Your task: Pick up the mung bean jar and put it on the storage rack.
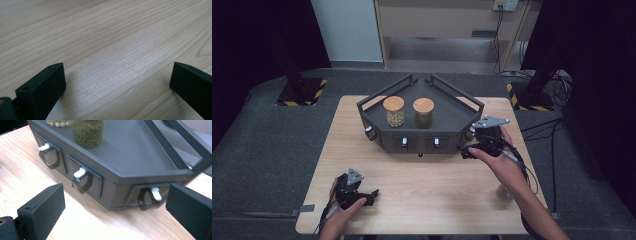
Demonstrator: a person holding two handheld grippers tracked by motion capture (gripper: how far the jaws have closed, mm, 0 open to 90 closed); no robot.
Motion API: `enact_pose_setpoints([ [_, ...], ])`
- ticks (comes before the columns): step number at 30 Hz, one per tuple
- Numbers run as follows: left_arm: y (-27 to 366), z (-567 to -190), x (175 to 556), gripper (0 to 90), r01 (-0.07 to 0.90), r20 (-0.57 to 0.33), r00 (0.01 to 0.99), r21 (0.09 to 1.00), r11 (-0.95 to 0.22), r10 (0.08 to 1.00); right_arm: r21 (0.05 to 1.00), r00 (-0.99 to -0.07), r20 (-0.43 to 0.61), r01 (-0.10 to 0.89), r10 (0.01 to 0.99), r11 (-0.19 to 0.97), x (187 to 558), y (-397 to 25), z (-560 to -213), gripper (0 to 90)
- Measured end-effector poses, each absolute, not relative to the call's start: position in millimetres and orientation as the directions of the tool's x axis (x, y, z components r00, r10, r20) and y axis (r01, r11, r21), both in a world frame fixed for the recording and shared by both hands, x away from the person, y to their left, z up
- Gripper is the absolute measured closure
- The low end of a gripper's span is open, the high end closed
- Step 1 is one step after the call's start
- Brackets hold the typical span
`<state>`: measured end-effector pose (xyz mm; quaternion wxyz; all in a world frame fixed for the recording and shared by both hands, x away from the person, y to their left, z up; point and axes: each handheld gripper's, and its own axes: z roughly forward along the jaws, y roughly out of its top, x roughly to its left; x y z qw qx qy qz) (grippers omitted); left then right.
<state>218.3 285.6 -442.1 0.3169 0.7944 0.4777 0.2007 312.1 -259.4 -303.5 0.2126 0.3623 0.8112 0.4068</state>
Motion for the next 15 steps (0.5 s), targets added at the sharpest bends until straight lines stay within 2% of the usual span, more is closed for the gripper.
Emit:
enact_pose_setpoints([
  [15,285.6,-442.1,218.3,0.0,0.632,0.016,0.463,0.695,-0.343,0.886,0.817,-0.630,-0.019,0.438,0.776,0.375,296.0,-291.3,-317.5,2.6],
])
